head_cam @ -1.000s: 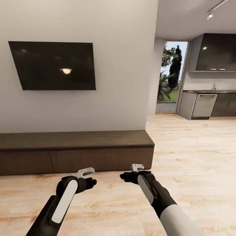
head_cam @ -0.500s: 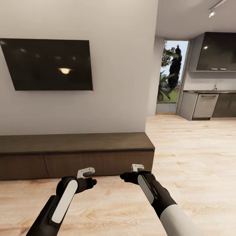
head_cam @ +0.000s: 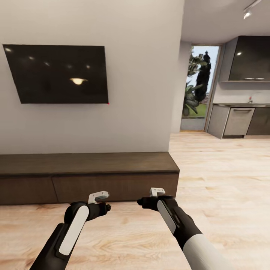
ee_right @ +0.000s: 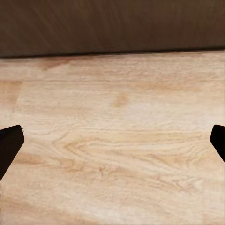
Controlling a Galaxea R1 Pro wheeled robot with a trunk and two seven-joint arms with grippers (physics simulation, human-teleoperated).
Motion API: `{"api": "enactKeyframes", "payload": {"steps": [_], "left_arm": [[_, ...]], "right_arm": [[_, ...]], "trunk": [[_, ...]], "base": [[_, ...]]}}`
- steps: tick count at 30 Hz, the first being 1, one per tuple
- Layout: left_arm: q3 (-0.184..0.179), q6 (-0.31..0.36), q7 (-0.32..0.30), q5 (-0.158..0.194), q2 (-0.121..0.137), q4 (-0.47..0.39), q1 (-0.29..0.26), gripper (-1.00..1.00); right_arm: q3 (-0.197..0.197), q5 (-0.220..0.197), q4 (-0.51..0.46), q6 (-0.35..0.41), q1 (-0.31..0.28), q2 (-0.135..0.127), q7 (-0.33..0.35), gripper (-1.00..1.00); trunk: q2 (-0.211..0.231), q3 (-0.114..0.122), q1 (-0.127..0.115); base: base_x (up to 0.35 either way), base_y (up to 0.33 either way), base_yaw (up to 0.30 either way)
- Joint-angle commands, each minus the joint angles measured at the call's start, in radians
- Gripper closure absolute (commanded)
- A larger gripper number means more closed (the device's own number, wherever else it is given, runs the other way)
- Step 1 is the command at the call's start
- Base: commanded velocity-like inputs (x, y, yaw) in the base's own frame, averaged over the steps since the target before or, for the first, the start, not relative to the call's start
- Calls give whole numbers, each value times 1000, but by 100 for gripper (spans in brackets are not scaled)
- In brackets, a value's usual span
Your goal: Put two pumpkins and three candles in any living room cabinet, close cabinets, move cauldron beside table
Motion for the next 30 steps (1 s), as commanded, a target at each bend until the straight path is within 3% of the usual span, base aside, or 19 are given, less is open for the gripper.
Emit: {"api": "enactKeyframes", "payload": {"steps": [1,9,17,25,30], "left_arm": [[-1,2,10,10,0,-1,-1,-100],[0,1,10,11,0,-1,-1,-100],[-1,1,10,12,-1,-1,-1,-100],[-2,-1,11,9,0,2,0,-100],[-30,-29,-17,32,11,-26,27,-100]], "right_arm": [[2,-10,-2,3,0,-1,-9,-100],[-3,-19,1,3,0,-1,-7,-100],[-3,-20,1,3,-1,-1,-7,-100],[-2,-10,-1,2,0,-14,-4,-100],[-1,-15,-29,7,-21,-10,5,-100]], "trunk": [[-1,-1,0],[-1,-1,0],[-57,-26,30],[-59,-57,34],[-59,-57,34]], "base": [[0,0,239],[0,0,159],[0,0,10],[0,0,0],[0,0,0]]}}
